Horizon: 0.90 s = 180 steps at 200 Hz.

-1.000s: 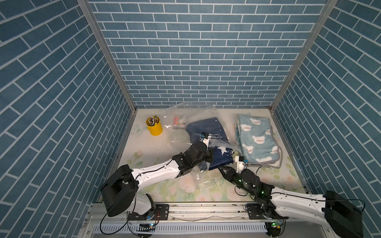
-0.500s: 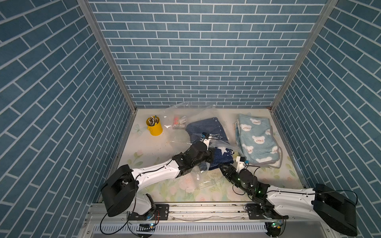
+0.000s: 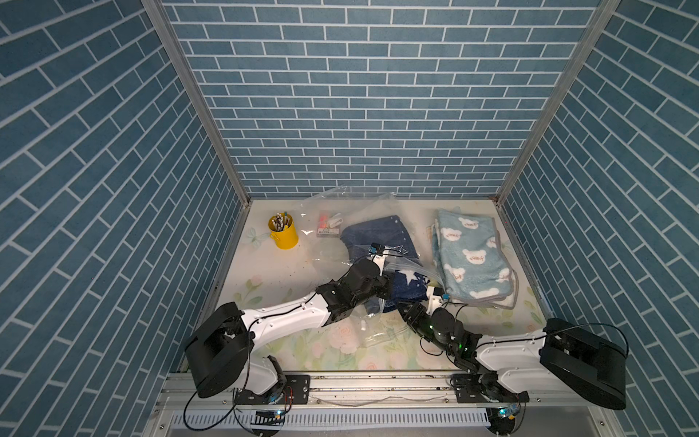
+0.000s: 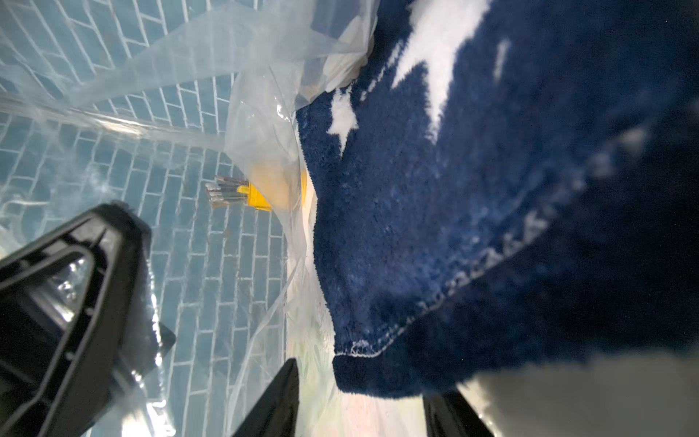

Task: Take the blanket out of the vacuum bag
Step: Take out the blanket from the vacuum bag.

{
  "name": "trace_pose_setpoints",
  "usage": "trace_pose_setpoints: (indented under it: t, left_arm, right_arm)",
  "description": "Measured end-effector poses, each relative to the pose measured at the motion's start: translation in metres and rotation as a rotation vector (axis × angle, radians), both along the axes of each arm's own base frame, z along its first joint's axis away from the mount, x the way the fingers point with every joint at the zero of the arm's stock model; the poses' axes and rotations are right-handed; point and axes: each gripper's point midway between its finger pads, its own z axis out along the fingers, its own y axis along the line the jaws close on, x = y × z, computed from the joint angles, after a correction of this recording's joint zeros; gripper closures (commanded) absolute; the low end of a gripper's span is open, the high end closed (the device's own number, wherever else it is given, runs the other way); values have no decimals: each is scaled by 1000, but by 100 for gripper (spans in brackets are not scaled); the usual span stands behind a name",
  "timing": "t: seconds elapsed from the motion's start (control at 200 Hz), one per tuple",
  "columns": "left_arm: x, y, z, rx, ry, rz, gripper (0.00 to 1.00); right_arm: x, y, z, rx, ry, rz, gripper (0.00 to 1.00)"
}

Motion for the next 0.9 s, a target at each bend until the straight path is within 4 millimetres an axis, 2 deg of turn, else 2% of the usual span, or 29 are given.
trace_pose_setpoints:
  t: [0.095, 0.23, 0.335, 0.51, 0.585, 0.675, 0.775, 0.9]
  left_arm:
    - [0, 0, -1, -1, 1, -1, 100]
    - [-1, 1, -3, 2, 3, -3, 100]
    - [-1, 1, -3, 1, 3, -2, 100]
    - [-1, 1, -3, 0, 2, -3, 100]
    - [-1, 0, -2, -1, 0, -3, 100]
    - [-1, 0, -2, -1, 0, -3, 100]
    - [-1, 0, -2, -2, 0, -3, 100]
    - [-1, 0, -2, -2, 0, -3, 100]
  right_arm:
    - [3, 2, 0, 12, 5, -4, 60]
    - [6, 7, 5, 24, -3, 5, 84]
    - [9, 13, 15, 38, -29, 18, 91]
    - [15, 22, 49, 85, -95, 24, 91]
    - [17, 23, 56, 96, -110, 23, 90]
    - [16, 21, 49, 81, -96, 22, 87]
    - [10, 12, 26, 37, -57, 21, 83]
    - [3, -2, 1, -1, -5, 10, 68]
